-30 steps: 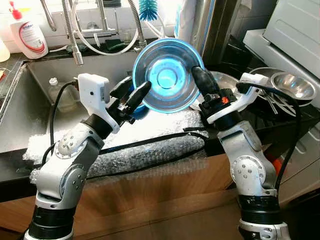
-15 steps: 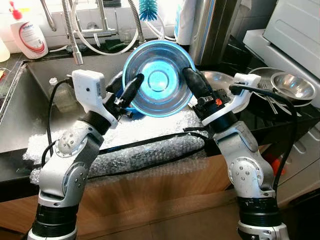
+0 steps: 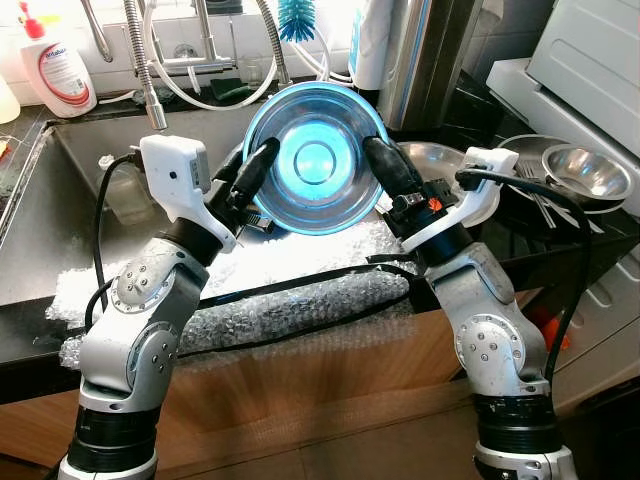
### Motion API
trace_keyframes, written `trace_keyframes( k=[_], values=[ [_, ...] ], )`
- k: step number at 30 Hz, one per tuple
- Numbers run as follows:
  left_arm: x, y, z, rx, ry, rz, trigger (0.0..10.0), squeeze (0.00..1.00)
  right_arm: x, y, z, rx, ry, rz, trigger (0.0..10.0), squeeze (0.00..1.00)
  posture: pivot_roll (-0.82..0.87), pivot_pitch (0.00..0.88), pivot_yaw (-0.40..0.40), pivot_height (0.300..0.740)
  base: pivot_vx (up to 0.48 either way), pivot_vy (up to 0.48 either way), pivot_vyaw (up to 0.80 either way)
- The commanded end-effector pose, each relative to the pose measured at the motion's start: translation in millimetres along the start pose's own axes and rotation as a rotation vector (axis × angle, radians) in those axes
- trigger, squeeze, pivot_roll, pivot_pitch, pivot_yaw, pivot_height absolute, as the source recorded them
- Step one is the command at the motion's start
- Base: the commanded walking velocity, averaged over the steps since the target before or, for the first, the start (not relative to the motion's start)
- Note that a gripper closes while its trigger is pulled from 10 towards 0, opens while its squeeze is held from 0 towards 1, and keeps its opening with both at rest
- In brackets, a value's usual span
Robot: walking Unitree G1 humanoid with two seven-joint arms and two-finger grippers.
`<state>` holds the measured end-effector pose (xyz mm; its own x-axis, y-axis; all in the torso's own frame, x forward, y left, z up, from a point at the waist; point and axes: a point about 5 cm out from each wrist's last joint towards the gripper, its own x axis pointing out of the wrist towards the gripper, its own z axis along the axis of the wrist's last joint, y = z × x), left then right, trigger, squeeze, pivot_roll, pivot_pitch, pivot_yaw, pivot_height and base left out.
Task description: Kitchen organization
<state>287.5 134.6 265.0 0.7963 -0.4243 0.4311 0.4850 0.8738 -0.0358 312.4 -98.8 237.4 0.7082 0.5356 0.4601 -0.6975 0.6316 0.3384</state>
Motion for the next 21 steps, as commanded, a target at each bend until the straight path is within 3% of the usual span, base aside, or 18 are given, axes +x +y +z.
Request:
trace_keyframes(
  k=[1,8,9,18,19,20,21],
  values=[
    [-0.2,1.3,2.3,0.028,-0.005,0.007,0.0,0.0,1.1,5.1,6.1,-0.012,-0.023,0.023,10.0,0.0,0.07,0.096,-0.035,0.74,0.0,0.0,0.0],
    [-0.6,0.3,1.9,0.023,-0.005,0.003,0.0,0.0,1.4,4.2,5.3,-0.007,-0.022,0.015,10.0,0.0,0.07,0.095,-0.035,0.74,0.0,0.0,0.0],
    [-0.6,0.4,2.0,0.021,-0.006,0.004,0.0,0.0,1.3,3.8,5.5,-0.005,-0.024,0.01,10.0,1.0,0.07,0.095,-0.035,0.74,0.0,0.0,0.0],
    [-1.2,8.5,6.7,-0.035,-0.043,0.055,0.0,0.0,1.5,0.0,6.2,-0.01,-0.03,-0.02,10.0,0.98,0.07,0.096,-0.035,0.74,0.0,0.0,0.0],
    [-1.5,10.2,7.5,-0.044,-0.05,0.065,0.0,0.0,1.5,-0.5,6.1,-0.013,-0.03,-0.024,10.0,0.42,0.07,0.096,-0.035,0.74,0.0,0.0,0.0],
    [-1.9,14.7,9.6,-0.06,-0.067,0.096,0.0,0.0,1.4,-1.6,6.2,-0.018,-0.029,-0.033,10.0,0.0,0.07,0.095,-0.035,0.74,0.0,0.0,0.0],
    [-2.0,17.2,11.0,-0.07,-0.079,0.112,0.0,0.0,1.2,-2.5,6.4,-0.021,-0.029,-0.039,10.0,0.0,0.07,0.095,-0.035,0.74,0.0,0.0,0.0]
  ],
)
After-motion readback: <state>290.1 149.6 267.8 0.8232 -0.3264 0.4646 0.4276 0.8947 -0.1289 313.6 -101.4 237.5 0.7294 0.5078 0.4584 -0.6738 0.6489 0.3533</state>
